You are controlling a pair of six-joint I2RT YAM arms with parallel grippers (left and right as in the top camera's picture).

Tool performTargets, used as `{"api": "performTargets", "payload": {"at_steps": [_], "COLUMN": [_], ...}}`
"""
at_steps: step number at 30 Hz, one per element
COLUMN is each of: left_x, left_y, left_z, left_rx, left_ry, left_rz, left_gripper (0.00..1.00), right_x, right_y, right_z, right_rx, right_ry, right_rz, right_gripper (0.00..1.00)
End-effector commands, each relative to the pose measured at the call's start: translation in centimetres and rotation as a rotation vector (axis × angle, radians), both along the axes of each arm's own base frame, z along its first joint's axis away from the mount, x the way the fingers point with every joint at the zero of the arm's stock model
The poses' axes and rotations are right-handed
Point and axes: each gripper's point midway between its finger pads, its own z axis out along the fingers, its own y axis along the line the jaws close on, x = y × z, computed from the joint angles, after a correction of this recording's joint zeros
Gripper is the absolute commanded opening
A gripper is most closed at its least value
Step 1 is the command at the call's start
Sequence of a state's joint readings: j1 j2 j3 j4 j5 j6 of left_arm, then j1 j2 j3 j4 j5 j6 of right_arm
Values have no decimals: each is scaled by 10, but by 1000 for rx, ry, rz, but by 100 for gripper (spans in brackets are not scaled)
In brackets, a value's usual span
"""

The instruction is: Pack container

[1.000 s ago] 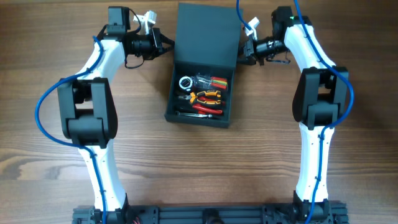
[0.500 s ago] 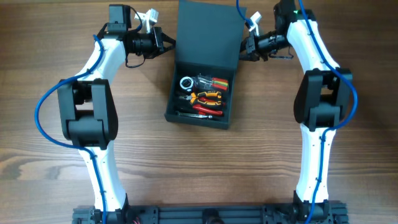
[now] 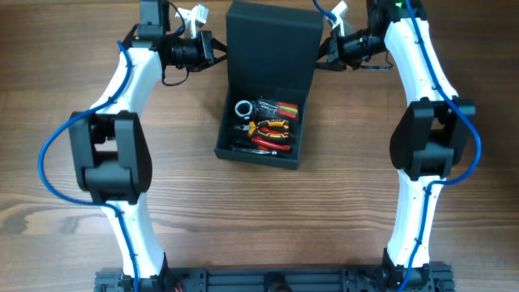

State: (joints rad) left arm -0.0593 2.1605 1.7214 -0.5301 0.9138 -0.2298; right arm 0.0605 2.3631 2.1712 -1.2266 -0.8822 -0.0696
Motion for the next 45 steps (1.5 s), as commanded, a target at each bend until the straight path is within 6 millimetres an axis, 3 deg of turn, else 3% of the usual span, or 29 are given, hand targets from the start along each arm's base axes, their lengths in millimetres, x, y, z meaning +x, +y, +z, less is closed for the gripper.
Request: {"api": "performTargets", "payload": {"at_steps": [1,4,9,12,16,19,22,26,30,33,37,40,42,45], "left_x": [-10,-18,-51,-76,-107,-116,-116,-113,-101,-95,-93,-96,-98,-101], "left_y": [-8,-6,-1,13,44,56,54,67,93,94,94,93,88,75], "left_z": [50,62,76,59,27,17,21,35,56,70,80,81,81,81], "left_rx": [21,35,61,224,550,701,736,843,975,968,956,957,956,952], "left_ry": [-132,-146,-38,51,150,171,147,87,1,-55,-87,-85,-86,-102], "left_rz": [-49,-58,-48,-34,-28,-21,-19,42,159,194,212,207,194,163], "left_gripper": [4,4,4,4,4,4,4,4,4,25,29,29,22,6], "right_x": [-4,-9,-40,-56,-59,-53,-48,-50,-61,-78,-109,-135,-146,-156], "right_y": [6,3,-9,-27,-49,-67,-89,-112,-111,-104,-88,-68,-53,-27], "right_z": [45,50,56,50,49,54,64,100,145,178,210,213,209,199], "right_rx": [29,-5,-98,-232,-382,-486,-605,-712,-687,-663,-624,-615,-609,-605], "right_ry": [-91,-90,-25,7,16,-10,-37,-136,-253,-330,-385,-373,-345,-334], "right_rz": [19,16,41,54,4,-68,-175,-285,-325,-342,-346,-283,-245,-185], "right_gripper": [4,4,4,4,6,8,10,12,17,23,29,29,25,4]}}
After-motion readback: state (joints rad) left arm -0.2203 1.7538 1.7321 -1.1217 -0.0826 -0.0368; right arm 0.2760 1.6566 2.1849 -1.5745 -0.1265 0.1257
